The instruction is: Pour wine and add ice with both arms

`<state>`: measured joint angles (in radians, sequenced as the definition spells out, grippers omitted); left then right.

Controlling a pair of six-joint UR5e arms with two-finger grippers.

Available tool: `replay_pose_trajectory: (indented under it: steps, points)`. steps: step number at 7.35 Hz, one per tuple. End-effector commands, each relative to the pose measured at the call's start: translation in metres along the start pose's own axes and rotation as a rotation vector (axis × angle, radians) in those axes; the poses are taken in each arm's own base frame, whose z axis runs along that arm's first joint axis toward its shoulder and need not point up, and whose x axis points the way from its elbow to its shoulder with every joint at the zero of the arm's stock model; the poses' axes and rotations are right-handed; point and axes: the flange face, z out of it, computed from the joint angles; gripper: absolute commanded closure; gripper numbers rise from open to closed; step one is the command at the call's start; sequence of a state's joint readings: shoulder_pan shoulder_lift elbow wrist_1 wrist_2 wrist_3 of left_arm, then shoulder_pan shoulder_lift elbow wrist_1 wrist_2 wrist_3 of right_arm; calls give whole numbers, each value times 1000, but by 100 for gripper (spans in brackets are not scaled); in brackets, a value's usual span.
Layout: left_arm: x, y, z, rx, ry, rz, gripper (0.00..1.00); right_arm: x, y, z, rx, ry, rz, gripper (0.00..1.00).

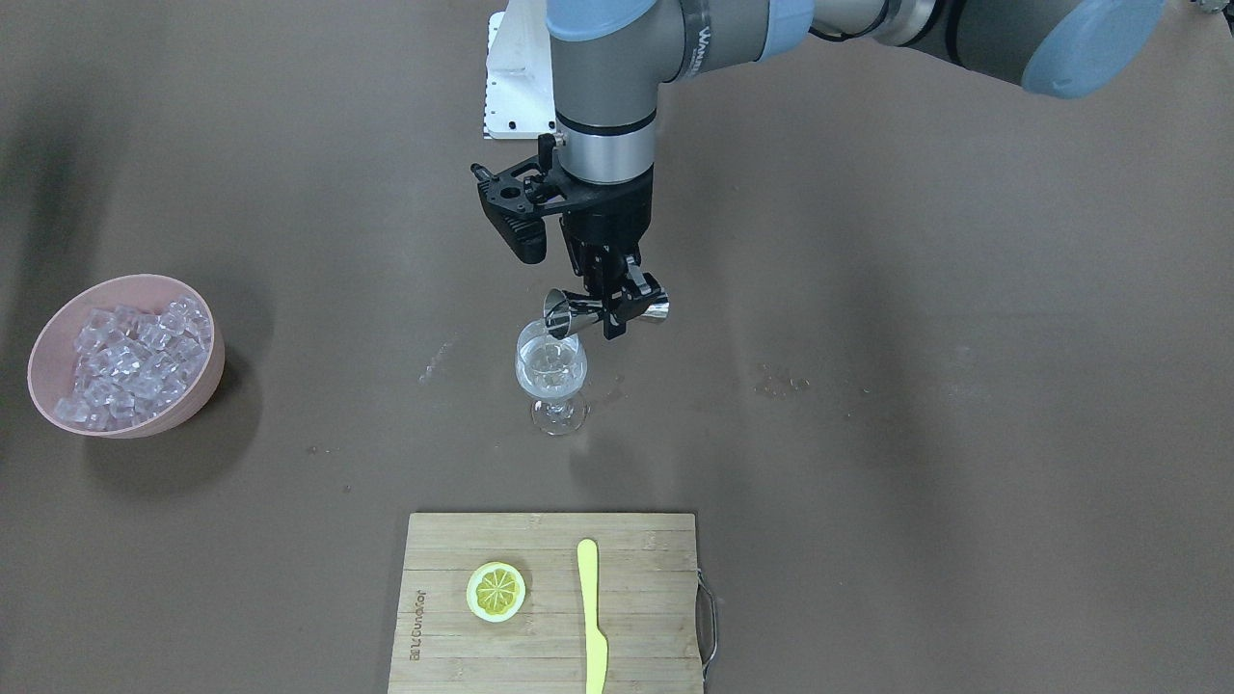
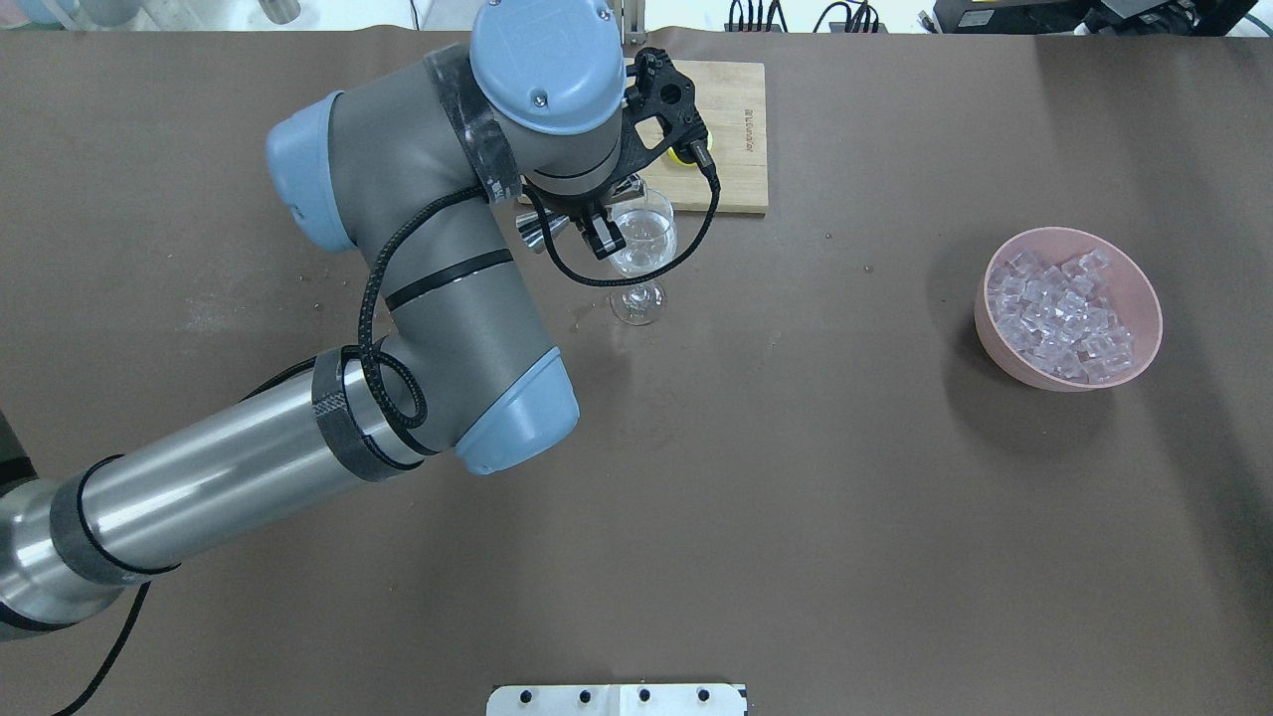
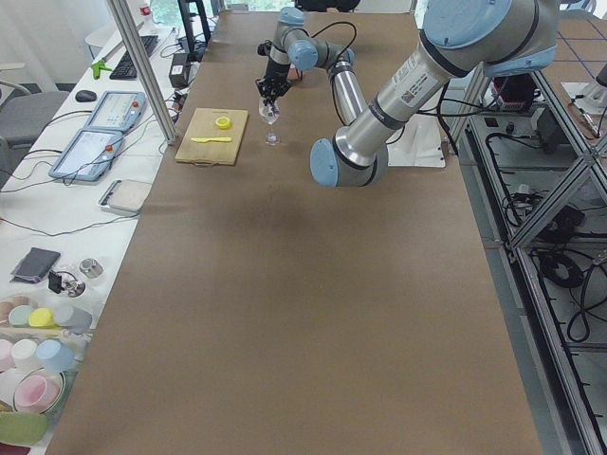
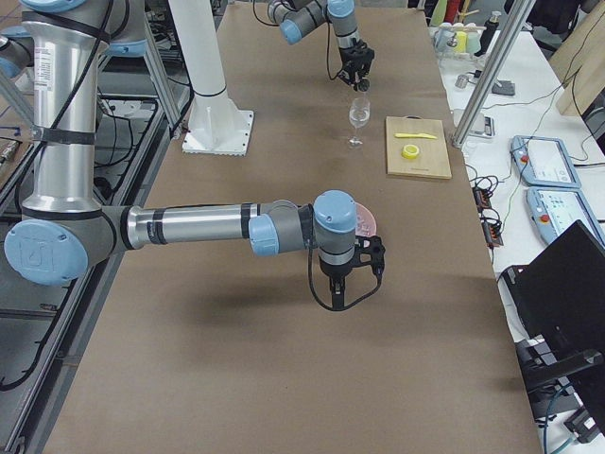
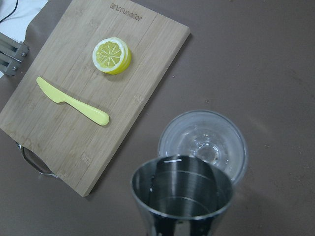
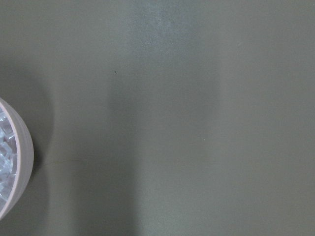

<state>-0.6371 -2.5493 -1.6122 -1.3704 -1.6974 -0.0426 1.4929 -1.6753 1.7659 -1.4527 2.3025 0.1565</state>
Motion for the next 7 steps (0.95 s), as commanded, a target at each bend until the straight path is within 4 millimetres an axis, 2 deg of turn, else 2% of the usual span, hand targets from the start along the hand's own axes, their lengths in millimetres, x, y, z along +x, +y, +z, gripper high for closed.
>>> replay_pose_trajectory:
  steps: [1, 3, 6, 7]
  points:
    - [-2, -4, 6, -22, -32, 21, 100, 1, 1, 0, -1, -1, 2, 0]
    - [-8, -3, 8, -41, -90, 97, 100, 1, 1, 1, -3, -1, 2, 0]
    - [-7, -9, 3, -59, -115, 109, 100, 3, 3, 3, -7, 0, 6, 0]
    - [1, -12, 4, -60, -165, 143, 100, 4, 4, 4, -10, 0, 8, 0]
